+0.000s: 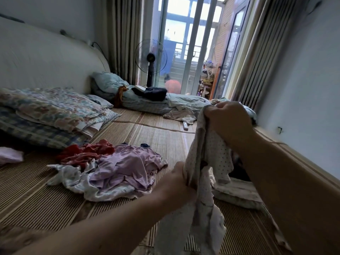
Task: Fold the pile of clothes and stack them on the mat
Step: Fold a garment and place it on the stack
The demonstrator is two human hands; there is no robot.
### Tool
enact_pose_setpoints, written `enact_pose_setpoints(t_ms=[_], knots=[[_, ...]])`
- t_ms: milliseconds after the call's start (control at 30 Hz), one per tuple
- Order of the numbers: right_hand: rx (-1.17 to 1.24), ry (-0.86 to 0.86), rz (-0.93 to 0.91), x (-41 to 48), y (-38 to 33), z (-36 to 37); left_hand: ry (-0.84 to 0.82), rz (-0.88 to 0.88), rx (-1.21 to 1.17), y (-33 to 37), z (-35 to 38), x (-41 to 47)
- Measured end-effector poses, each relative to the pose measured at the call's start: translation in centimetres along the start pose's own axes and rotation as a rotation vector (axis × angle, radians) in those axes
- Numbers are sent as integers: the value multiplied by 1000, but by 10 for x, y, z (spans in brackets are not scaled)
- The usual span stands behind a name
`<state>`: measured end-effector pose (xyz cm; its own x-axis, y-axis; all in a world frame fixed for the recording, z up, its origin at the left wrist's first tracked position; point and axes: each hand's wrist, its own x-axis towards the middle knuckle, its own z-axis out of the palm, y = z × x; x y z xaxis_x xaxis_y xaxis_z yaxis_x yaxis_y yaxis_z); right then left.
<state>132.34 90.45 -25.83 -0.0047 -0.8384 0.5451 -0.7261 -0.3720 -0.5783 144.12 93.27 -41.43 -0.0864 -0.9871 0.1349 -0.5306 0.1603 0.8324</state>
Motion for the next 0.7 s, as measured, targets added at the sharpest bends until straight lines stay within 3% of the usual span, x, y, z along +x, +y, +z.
enact_pose_setpoints(t_ms=[167,433,533,600,700], knots=[[28,82,59,18,0,-30,377,32,-139,4,-10,-1],[9,88,55,17,24,-61,584,-15,-191,24,-76,26],[-6,3,51,9,34,-65,515,24,-87,25,-103,32],[20,-55,54,3,39,-69,382,160,-4,19,-119,32],[72,-164,81,-3,47,-78,115,319,362,6,-144,27]])
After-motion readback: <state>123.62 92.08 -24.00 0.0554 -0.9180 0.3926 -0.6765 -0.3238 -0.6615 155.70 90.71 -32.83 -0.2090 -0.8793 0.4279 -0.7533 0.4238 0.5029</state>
